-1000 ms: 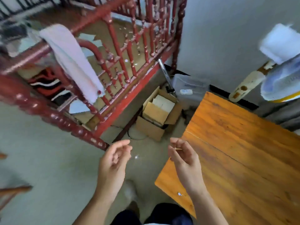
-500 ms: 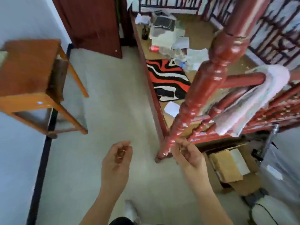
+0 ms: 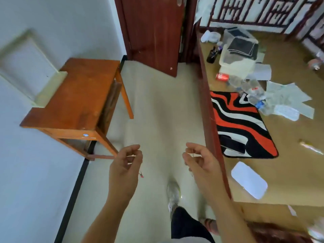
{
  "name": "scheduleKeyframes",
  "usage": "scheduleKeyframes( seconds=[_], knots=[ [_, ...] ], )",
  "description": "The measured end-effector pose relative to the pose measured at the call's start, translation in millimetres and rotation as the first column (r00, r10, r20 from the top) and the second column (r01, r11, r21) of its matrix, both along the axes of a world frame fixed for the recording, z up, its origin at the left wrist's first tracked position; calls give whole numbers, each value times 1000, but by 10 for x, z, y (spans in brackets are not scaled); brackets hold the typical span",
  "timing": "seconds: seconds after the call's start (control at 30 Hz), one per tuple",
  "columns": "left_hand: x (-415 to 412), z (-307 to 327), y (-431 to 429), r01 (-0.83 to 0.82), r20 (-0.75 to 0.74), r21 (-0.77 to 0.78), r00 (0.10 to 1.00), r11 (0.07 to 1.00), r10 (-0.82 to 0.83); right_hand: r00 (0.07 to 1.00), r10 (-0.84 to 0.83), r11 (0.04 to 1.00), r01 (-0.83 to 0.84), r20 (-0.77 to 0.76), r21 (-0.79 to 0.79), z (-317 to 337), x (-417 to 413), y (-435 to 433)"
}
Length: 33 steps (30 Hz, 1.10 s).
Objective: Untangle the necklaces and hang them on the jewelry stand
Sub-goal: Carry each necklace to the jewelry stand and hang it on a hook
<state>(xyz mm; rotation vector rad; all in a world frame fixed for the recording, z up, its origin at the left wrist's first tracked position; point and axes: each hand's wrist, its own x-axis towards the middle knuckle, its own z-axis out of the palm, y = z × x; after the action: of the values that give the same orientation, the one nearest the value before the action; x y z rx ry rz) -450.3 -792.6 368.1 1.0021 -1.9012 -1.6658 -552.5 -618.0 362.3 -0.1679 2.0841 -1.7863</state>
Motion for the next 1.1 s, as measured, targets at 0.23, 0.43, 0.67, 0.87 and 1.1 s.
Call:
scheduleKeyframes(
  seconds=[0.23, 0.43, 0.67, 0.87, 1.1],
  knots=[
    [-1212, 154, -1153, -186, 4, -81, 982, 979, 186, 969, 245, 970, -245, 16, 3, 45, -1548, -1458],
    [-1598, 401, -2068, -407, -81, -52, 912, 912, 402, 906, 421, 907, -419, -47, 38, 508, -2347, -2675],
    [-1921, 29, -3395, -563, -76, -11, 824, 826, 561, 800, 593, 805, -585, -91, 99, 391, -2795, -4395],
    [-2102, 160, -4622, -601, -68, -53, 799, 797, 598, 703, 701, 714, -692, -123, 107, 579, -2975, -5733],
    [-2242, 264, -5567, -691, -75, -69, 723, 720, 687, 584, 805, 593, -800, -108, 95, 636, -3155, -6835]
  ],
)
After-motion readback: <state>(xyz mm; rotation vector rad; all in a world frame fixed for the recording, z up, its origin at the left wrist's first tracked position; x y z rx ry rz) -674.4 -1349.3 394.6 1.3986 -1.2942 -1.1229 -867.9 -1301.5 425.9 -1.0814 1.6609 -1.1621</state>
